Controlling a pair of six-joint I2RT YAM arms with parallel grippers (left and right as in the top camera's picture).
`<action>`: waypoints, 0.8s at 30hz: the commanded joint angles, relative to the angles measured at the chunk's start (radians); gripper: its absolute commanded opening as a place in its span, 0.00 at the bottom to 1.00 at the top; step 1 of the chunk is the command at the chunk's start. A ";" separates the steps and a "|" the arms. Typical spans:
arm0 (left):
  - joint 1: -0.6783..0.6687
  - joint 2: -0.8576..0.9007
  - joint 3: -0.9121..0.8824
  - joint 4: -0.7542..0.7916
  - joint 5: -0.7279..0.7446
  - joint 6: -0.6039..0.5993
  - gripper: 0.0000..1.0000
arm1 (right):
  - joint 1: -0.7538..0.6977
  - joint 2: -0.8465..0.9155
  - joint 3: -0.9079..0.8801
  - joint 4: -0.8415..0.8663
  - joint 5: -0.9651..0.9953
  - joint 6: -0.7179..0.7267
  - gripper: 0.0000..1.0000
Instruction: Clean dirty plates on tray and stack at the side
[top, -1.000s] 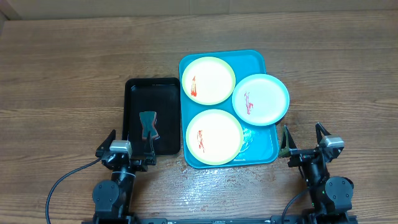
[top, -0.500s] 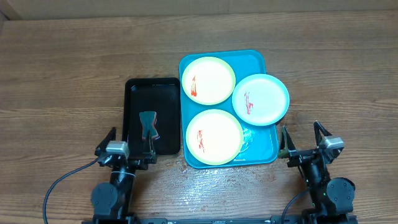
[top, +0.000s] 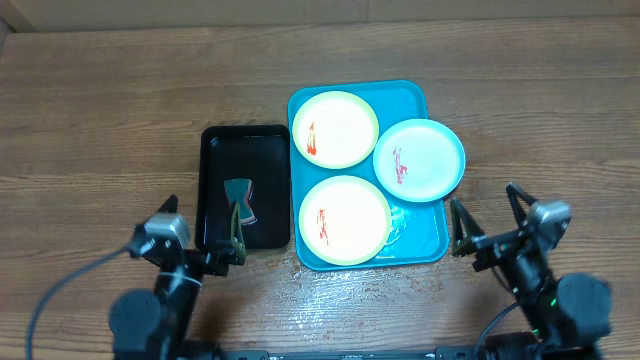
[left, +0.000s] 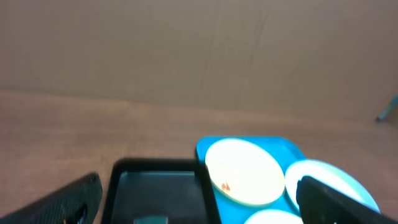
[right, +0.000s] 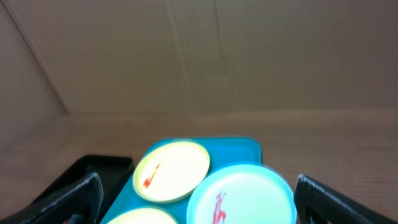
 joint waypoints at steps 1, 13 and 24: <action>0.004 0.205 0.227 -0.137 0.061 -0.010 1.00 | 0.005 0.214 0.246 -0.136 -0.030 -0.001 1.00; 0.004 0.721 0.755 -0.592 0.246 -0.010 1.00 | 0.005 0.817 0.809 -0.570 -0.278 0.000 1.00; 0.004 0.861 0.760 -0.694 0.275 -0.021 1.00 | 0.089 1.077 0.769 -0.700 -0.201 0.000 1.00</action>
